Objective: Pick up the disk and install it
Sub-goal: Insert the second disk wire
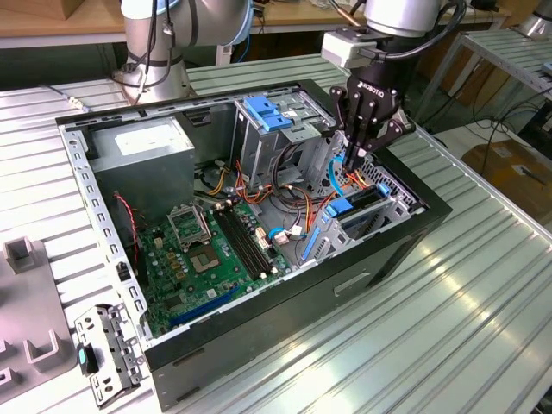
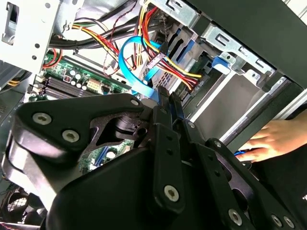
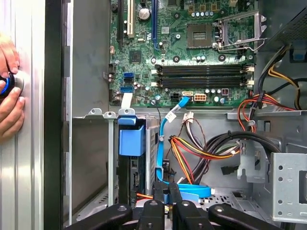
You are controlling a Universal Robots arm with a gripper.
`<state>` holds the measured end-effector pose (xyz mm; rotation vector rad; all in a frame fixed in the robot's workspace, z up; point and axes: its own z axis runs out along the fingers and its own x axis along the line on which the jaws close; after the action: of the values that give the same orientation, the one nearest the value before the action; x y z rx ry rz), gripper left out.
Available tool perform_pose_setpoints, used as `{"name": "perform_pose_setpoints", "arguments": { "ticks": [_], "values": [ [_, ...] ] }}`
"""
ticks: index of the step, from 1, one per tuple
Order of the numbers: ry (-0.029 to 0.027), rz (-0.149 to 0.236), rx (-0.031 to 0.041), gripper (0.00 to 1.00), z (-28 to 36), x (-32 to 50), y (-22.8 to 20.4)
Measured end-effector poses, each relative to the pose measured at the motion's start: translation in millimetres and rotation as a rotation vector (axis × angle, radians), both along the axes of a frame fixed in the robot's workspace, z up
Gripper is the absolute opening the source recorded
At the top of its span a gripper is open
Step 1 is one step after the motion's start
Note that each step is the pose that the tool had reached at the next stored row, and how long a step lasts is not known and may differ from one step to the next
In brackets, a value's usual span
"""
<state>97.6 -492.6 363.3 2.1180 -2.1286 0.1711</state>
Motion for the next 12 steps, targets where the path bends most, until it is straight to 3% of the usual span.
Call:
{"name": "perform_pose_setpoints", "arguments": {
  "ticks": [6,8,12],
  "values": [
    [-0.0001,0.0,0.0001,0.16,0.0,-0.1,-0.3],
    [-0.0005,0.0,0.002,0.16,0.0,-0.1,-2.1],
    [-0.0028,0.0,0.0163,0.16,-0.4,-0.1,-14.2]
  ]
}}
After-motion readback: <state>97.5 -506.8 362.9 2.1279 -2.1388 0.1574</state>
